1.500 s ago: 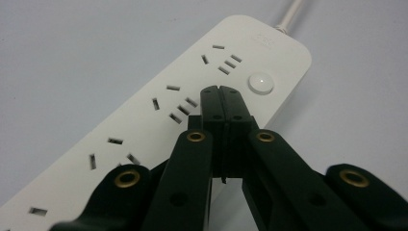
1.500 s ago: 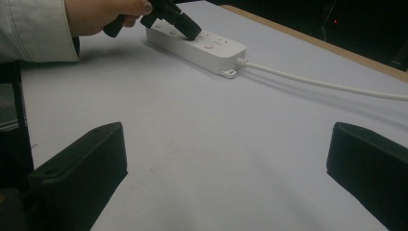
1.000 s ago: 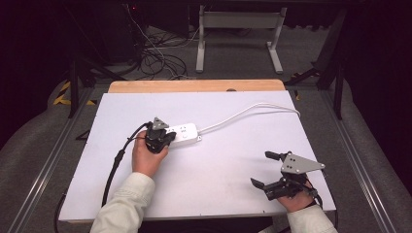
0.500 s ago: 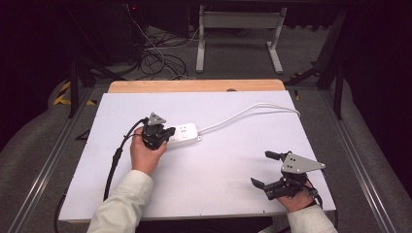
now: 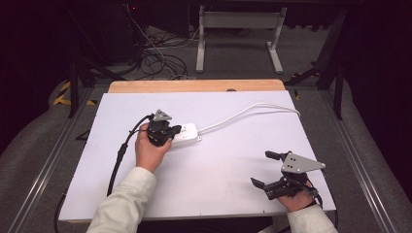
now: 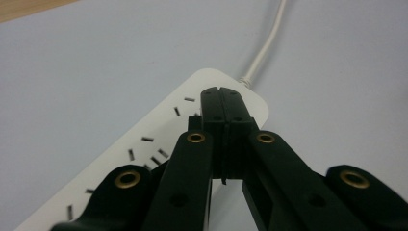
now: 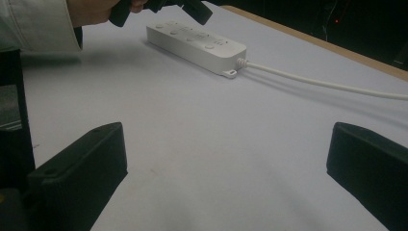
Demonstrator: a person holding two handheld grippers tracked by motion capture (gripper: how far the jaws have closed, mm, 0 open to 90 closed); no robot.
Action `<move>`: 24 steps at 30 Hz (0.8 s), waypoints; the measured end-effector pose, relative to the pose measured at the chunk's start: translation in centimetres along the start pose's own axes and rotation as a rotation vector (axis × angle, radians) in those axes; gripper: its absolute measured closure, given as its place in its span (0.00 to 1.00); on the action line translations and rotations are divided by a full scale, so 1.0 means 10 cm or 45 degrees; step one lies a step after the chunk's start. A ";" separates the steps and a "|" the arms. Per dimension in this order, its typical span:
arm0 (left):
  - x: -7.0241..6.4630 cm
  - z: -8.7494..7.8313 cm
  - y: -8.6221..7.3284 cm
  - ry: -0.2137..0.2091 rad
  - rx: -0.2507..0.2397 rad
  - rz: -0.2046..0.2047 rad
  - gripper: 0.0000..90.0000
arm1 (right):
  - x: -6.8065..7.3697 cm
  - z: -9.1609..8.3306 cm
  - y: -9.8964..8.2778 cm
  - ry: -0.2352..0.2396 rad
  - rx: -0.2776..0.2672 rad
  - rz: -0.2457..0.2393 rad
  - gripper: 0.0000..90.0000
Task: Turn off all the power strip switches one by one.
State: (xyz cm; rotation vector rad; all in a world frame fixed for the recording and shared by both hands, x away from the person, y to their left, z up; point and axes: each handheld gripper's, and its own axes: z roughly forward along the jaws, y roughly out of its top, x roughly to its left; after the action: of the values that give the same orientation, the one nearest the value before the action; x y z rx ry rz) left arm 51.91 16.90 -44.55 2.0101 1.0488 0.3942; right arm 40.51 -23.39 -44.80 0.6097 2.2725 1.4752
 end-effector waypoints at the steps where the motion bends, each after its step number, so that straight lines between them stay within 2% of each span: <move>1: -0.01 0.03 0.00 0.002 0.006 0.005 1.00 | 0.00 0.00 0.00 0.001 -0.001 0.000 0.01; 10: -0.04 0.19 -0.03 0.002 0.049 0.011 1.00 | 0.00 -0.01 0.00 0.003 -0.001 0.000 0.01; 12: -0.04 0.21 -0.04 0.024 0.062 0.023 1.00 | 0.00 -0.01 0.00 0.003 -0.002 -0.001 0.01; 13: -0.04 0.22 -0.05 0.006 0.058 0.008 1.00 | 0.00 -0.01 0.00 0.004 -0.002 -0.002 0.01; 15: -0.04 0.23 -0.05 0.010 0.057 0.004 1.00 | 0.00 -0.01 0.00 0.003 0.000 -0.004 0.01; 24: -0.03 0.24 -0.06 0.013 0.056 0.015 1.00 | 0.00 -0.01 0.00 0.004 -0.002 -0.006 0.01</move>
State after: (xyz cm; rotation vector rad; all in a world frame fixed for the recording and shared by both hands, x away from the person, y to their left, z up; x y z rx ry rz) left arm 52.83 15.59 -46.50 2.0562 1.0605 0.3911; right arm 40.45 -23.43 -44.78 0.6019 2.2736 1.4764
